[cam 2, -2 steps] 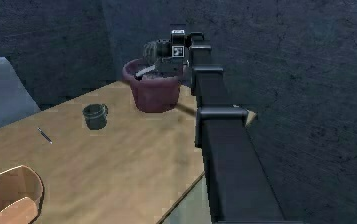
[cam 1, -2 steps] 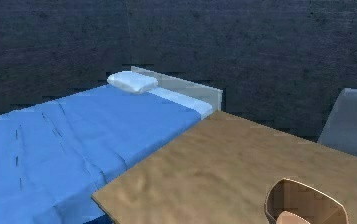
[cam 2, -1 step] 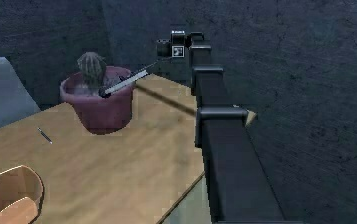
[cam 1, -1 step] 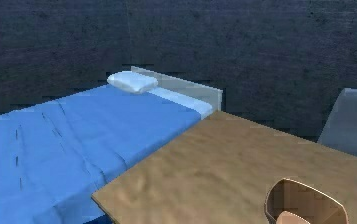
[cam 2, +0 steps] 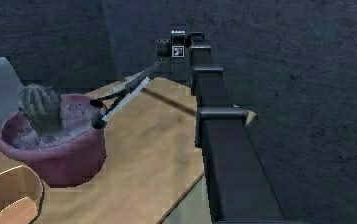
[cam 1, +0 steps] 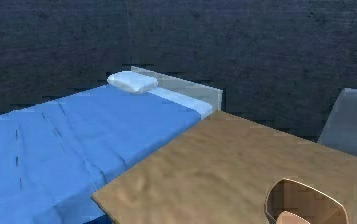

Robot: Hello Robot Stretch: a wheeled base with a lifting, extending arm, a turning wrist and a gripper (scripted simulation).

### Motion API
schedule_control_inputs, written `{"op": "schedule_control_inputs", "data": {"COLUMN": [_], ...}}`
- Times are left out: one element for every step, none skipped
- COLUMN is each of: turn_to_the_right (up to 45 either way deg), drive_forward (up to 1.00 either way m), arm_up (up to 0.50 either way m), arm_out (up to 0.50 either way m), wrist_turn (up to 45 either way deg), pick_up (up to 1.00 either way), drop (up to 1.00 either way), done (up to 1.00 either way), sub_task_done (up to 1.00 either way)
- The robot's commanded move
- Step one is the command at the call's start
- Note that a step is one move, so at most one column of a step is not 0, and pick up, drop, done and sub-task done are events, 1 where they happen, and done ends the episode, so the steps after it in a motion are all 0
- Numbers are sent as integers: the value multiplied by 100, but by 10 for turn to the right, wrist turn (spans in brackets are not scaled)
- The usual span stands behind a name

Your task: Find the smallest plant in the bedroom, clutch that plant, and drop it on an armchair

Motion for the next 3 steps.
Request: {"op": "schedule_control_inputs", "data": {"turn_to_the_right": [0, 0, -450], "drive_forward": [0, 0, 0], "arm_up": [0, 0, 0], "arm_out": [0, -42, 0], "wrist_turn": [-180, 0, 0], "pick_up": [0, 0, 0], "drop": [0, 0, 0], "done": [0, 0, 0], "sub_task_done": [0, 0, 0]}}
